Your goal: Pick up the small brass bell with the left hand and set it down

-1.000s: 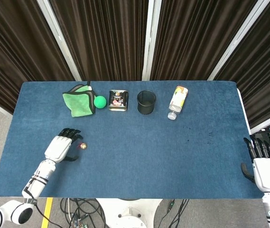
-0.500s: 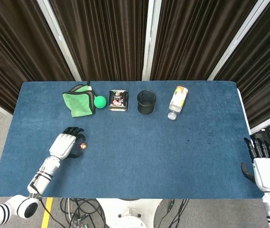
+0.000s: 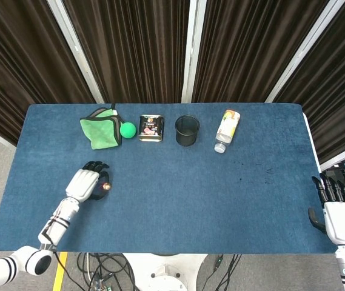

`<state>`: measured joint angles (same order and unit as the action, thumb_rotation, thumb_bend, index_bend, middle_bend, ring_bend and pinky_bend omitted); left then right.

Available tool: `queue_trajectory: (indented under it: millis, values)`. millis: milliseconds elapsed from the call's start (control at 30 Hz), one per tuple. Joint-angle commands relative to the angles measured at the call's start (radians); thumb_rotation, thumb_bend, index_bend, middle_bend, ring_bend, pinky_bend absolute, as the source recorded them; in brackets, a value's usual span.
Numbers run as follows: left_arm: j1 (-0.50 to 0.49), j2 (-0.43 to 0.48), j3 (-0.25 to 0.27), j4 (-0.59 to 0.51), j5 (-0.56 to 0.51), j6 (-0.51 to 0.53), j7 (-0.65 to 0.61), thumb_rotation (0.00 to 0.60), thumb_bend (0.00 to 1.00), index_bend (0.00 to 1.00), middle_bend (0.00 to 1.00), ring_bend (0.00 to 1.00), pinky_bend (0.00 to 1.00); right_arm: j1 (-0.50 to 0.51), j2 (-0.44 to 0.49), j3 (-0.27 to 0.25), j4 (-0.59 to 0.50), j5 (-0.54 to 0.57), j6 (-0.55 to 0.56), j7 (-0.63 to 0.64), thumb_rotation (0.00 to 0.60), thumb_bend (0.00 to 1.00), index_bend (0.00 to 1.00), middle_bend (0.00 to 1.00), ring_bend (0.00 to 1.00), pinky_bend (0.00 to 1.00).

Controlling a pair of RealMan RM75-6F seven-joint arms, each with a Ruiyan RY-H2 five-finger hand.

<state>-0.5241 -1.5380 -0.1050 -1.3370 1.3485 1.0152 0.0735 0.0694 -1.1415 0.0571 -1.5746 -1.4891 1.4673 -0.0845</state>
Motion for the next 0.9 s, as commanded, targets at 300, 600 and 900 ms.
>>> queue_trajectory:
  millis: [300,600,900]
  values:
    - [-0.011,-0.005,-0.001,0.012,-0.012,-0.006,-0.003,0.600,0.33,0.49,0.20,0.10,0.14,-0.001,-0.002,0.000,0.007,0.003,-0.001,0.008,0.600,0.37,0.00,0.00,0.00,0.00]
    - [-0.016,-0.010,0.001,0.015,-0.033,-0.018,0.003,0.600,0.33,0.51,0.21,0.10,0.14,0.000,-0.005,-0.001,0.015,0.002,-0.002,0.015,0.600,0.37,0.00,0.00,0.00,0.00]
    - [-0.023,-0.009,-0.005,0.014,-0.042,-0.017,0.008,0.600,0.33,0.54,0.21,0.10,0.14,0.001,-0.005,-0.002,0.015,0.001,-0.006,0.016,0.600,0.37,0.00,0.00,0.00,0.00]
